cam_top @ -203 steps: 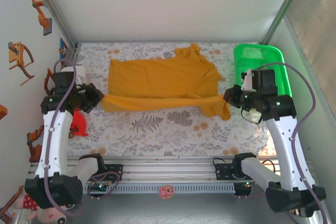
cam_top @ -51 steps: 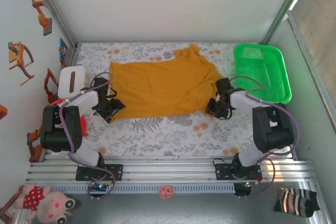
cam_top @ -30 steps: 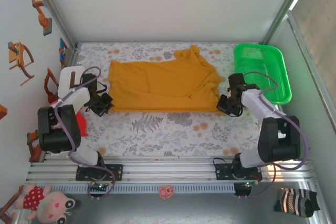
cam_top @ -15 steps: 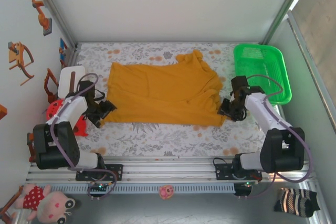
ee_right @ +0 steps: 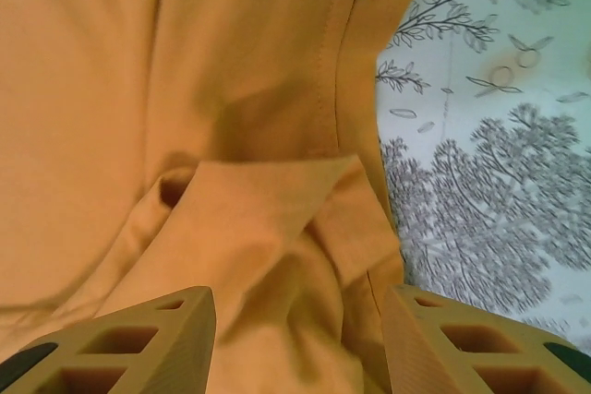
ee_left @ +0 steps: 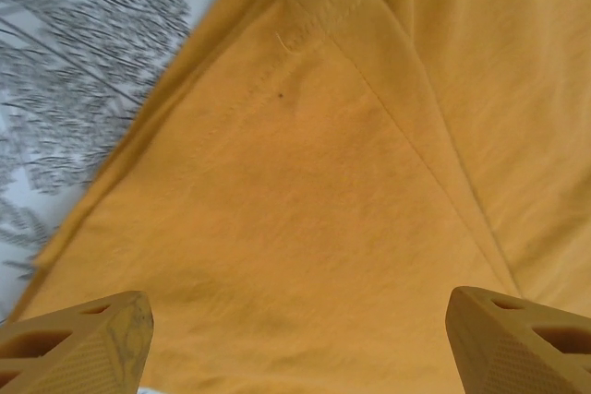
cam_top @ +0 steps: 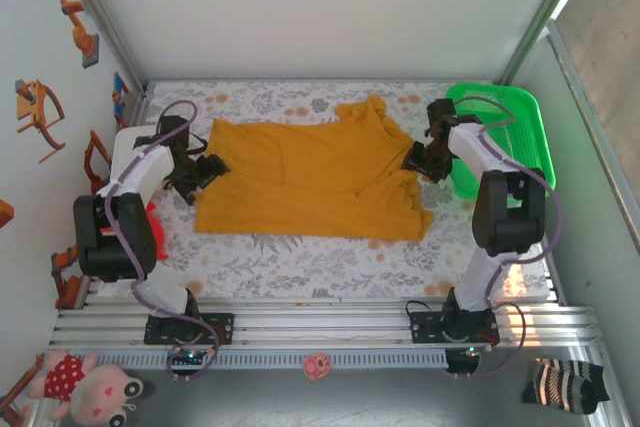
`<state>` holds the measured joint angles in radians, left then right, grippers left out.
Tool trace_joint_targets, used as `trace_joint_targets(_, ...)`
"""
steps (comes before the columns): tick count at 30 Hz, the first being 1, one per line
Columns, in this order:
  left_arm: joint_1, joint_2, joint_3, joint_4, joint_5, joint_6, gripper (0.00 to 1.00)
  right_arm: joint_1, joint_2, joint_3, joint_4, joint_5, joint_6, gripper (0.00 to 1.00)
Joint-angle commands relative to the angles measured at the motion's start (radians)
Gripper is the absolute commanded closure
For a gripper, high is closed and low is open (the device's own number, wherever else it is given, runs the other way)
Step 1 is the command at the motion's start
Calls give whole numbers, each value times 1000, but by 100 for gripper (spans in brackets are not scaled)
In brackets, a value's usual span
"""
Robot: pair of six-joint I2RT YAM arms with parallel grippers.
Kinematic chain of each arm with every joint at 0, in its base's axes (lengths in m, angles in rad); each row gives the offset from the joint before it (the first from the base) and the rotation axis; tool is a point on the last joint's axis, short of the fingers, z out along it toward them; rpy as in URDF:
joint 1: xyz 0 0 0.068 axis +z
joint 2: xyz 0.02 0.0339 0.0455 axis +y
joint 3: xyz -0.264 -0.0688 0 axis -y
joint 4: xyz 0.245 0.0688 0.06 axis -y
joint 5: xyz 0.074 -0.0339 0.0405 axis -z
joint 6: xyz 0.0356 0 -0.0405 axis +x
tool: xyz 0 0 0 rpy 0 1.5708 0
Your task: Fold the inside-out t-shirt
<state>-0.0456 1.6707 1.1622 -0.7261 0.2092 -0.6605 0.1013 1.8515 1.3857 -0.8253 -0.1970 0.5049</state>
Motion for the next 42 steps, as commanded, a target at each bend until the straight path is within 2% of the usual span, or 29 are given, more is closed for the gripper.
trace_joint_targets(1, -33, 51, 27, -3, 8, 16, 18, -3, 38, 37, 13, -17, 30, 51)
trace_joint_targets(6, -58, 89, -10, 42, 1, -5, 18, -3, 94, 39, 54, -59, 48, 61)
trace_joint_targets(7, -58, 92, -19, 50, -2, -8, 18, -3, 102, 39, 61, -71, 50, 66)
trace_joint_targets(10, -59, 101, -44, 66, -14, -12, 18, -3, 107, 36, 88, -116, 50, 95)
trace_joint_targets(11, -59, 105, -49, 67, -17, -11, 18, -3, 100, 38, 91, -127, 44, 100)
trace_joint_targets(20, -59, 118, -90, 90, -33, -13, 18, -3, -66, -12, 207, -182, 57, 100)
trace_joint_targets(25, -60, 119, -97, 91, -36, -18, 18, -3, -49, -28, 295, -214, 75, 100)
trace_joint_targets(26, -61, 119, -96, 91, -36, -19, 18, -3, -28, -20, 287, -226, 74, 92)
trace_joint_targets(27, -61, 119, -95, 91, -34, -19, 18, -3, -14, -11, 275, -237, 70, 72)
trace_joint_targets(28, -62, 117, -92, 92, -32, -20, 18, -3, -12, -9, 258, -236, 66, 64)
trace_joint_targets(31, -62, 104, -75, 79, -31, -17, 18, -4, -91, -60, 209, -153, 62, 54)
trace_joint_targets(36, -57, 54, -14, 30, -25, -6, 17, -5, -266, -191, 33, 45, 73, 53)
trace_joint_targets(39, -57, 22, 6, 0, -14, -5, 17, -6, -359, -308, -17, 111, 80, 53)
trace_joint_targets(42, -59, -14, -12, -11, -3, -6, 17, -11, -426, -411, -26, 126, 100, 54)
